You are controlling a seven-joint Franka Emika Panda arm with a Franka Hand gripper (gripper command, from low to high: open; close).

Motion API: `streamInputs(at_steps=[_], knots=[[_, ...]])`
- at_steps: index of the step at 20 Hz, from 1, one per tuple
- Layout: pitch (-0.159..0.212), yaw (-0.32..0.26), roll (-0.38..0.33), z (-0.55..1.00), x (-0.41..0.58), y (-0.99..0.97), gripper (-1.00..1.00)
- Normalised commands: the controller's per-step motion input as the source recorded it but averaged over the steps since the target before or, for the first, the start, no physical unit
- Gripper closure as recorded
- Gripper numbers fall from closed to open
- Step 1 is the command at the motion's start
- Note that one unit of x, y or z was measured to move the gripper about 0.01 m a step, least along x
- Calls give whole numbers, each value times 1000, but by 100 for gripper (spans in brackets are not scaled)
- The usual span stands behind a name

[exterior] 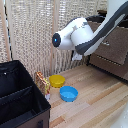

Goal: Kindly move your gripper toward the top drawer's handle. With caution, hold the handle robustly using your gripper and pull open the top drawer. Let the handle go. Relocate your gripper to the bowl placed in the background. Gently hold the bowl using your gripper. Bring the gripper and the bowl to the ajar drawer. Softly release the bowl into it.

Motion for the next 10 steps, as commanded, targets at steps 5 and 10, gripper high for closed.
streamInputs(at_steps=[5,10], knots=[[-5,-254,277,174,0,177,-100],[1,-257,311,125,1,121,-100]])
